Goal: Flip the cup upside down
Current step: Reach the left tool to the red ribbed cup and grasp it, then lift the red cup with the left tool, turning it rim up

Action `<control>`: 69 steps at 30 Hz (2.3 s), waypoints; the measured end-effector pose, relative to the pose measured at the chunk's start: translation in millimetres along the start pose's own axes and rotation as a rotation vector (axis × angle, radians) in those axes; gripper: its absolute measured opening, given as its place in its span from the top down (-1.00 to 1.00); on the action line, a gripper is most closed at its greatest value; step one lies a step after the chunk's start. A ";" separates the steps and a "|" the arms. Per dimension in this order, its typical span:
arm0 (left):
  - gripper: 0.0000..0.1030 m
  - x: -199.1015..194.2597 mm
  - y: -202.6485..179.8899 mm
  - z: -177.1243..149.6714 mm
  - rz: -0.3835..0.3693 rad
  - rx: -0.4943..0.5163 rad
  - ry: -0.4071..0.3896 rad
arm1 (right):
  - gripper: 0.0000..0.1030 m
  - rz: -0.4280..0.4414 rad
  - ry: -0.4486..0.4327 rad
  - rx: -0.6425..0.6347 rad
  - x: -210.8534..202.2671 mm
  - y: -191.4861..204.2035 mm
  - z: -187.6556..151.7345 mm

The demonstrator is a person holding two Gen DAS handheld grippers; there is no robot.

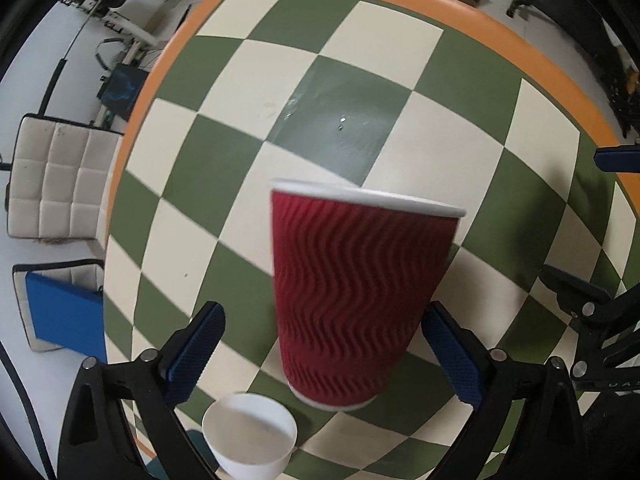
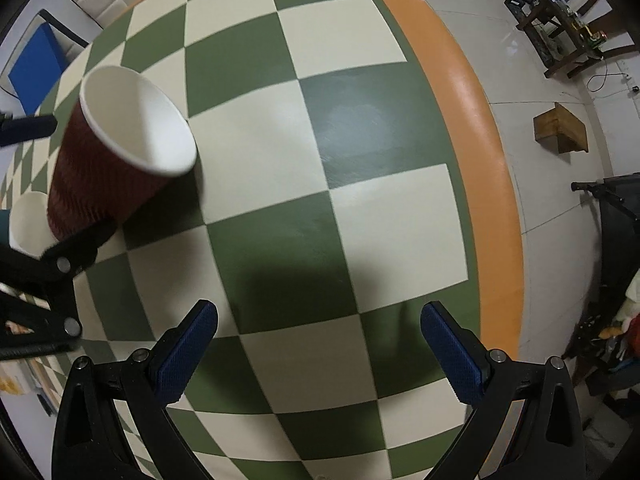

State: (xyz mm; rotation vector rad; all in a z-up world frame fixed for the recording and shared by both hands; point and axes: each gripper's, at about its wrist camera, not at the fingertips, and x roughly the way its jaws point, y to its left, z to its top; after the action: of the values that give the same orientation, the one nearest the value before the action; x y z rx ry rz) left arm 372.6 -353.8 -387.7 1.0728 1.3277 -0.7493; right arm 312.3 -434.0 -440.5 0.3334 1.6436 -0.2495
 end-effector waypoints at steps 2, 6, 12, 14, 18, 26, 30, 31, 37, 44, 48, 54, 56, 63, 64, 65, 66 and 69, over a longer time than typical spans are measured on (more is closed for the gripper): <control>-0.51 3.3 1.2 1.8 -0.024 -0.002 0.004 | -1.00 -0.012 0.002 -0.002 -0.8 -0.8 -0.9; -0.42 5.0 6.4 3.6 -0.044 -0.050 -0.003 | -1.00 -0.021 0.003 0.003 -4.9 -2.0 -2.4; -0.41 12.2 41.7 -7.1 -0.196 -0.350 0.014 | -1.00 -0.018 -0.001 0.017 -10.9 1.8 -7.7; -0.41 17.0 53.3 -17.5 -0.265 -0.483 0.031 | -1.00 -0.021 -0.005 0.018 -13.4 5.5 -10.5; -0.41 25.0 65.2 -47.2 -0.354 -0.695 0.045 | -1.00 -0.012 -0.013 0.016 -19.6 13.2 -19.8; -0.41 25.7 56.8 -120.6 -0.420 -0.926 0.042 | -1.00 0.020 -0.030 -0.005 -34.5 28.1 -47.3; -0.41 23.7 45.8 -160.6 -0.448 -0.999 0.038 | -1.00 0.036 -0.035 -0.026 -46.8 37.8 -74.2; -0.41 24.6 41.8 -171.8 -0.454 -1.015 0.037 | -1.00 0.036 -0.039 -0.033 -50.5 40.7 -82.7; -0.41 37.4 8.4 -239.9 -0.514 -1.105 0.079 | -1.00 0.049 -0.032 -0.064 -55.4 37.7 -137.8; -0.41 50.6 -35.8 -309.6 -0.549 -1.165 0.127 | -1.00 0.055 -0.013 -0.095 -50.5 20.9 -194.0; -0.41 63.1 -68.2 -337.0 -0.539 -1.139 0.155 | -1.00 0.059 0.006 -0.113 -35.5 1.7 -214.0; -0.41 82.5 -103.3 -359.4 -0.529 -1.106 0.174 | -1.00 0.054 0.044 -0.122 -19.5 -6.9 -248.1; -0.41 92.4 -113.8 -352.3 -0.526 -1.100 0.170 | -1.00 0.051 0.050 -0.120 -17.4 -10.9 -257.2; -0.42 105.3 -130.9 -354.1 -0.524 -1.099 0.156 | -1.00 0.038 0.050 -0.110 -15.6 -17.3 -269.7; -0.42 107.4 -133.6 -356.8 -0.522 -1.094 0.155 | -1.00 0.036 0.048 -0.110 -13.8 -22.0 -269.9; -0.42 110.1 -136.7 -360.3 -0.518 -1.087 0.155 | -1.00 0.033 0.046 -0.110 -15.4 -23.2 -271.4; -0.42 112.4 -138.1 -363.9 -0.513 -1.081 0.155 | -1.00 0.032 0.045 -0.110 -15.5 -21.6 -271.6; -0.42 116.3 -146.2 -367.6 -0.504 -1.071 0.160 | -1.00 0.026 0.039 -0.111 -11.8 -7.7 -267.4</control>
State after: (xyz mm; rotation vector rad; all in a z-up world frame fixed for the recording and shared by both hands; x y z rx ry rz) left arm 114.0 -52.3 -498.5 -0.0697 1.8269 -0.1969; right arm 62.0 -346.9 -402.3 0.2768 1.6826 -0.1319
